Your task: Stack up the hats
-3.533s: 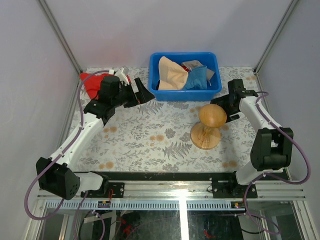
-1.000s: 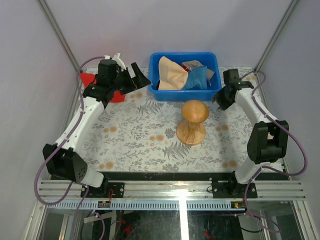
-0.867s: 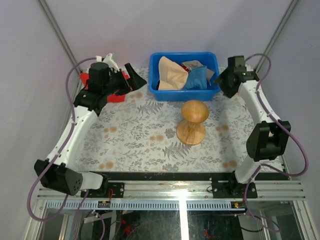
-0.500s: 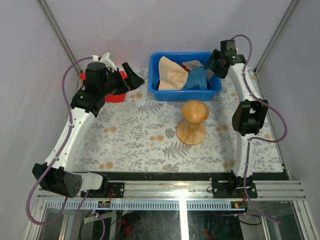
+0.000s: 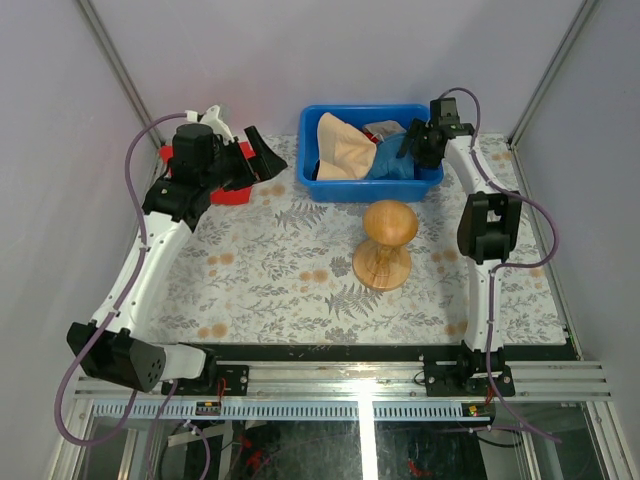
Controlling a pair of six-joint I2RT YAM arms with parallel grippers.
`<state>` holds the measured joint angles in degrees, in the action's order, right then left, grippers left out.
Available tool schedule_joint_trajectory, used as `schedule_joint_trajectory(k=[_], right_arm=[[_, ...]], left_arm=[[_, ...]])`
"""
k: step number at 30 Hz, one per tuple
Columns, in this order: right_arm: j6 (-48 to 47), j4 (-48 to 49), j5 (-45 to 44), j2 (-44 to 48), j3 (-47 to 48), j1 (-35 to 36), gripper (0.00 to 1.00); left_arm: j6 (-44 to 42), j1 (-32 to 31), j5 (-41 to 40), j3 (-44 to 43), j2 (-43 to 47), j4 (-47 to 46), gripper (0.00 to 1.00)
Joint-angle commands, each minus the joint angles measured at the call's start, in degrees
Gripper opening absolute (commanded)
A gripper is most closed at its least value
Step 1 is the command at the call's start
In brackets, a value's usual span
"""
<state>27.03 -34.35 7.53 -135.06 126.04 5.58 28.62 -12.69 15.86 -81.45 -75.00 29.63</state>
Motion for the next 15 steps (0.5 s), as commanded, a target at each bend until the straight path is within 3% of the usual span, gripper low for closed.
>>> schedule_joint_trajectory(k=[1, 7, 8, 11, 15], right_arm=[[0.2, 2.25, 2.81, -1.3, 1.77, 0.13, 0.67], [2.25, -3.02, 5.64, -3.21, 7.83, 0.1, 0.05], [3.59, -4.24, 7.4, -3.22, 10.05, 0.13, 0.0], [11.08, -4.15, 15.0, -1.63, 13.23, -0.03, 0.0], [26.5, 2.24, 23.22, 1.5, 10.71, -1.59, 0.0]], left_arm=[[-0.09, 0.38, -0.05, -2.15, -2.2, -1.35, 1.0], [0.49, 0.43, 1.57, -2.62, -3.88, -2.31, 1.0], [0.47, 0.39, 1.74, -2.8, -4.13, -2.37, 1.0], [0.47, 0.38, 1.76, -2.75, -4.41, -2.51, 1.0], [0.73, 0.39, 2.13, -2.13, -4.24, -2.82, 1.0]])
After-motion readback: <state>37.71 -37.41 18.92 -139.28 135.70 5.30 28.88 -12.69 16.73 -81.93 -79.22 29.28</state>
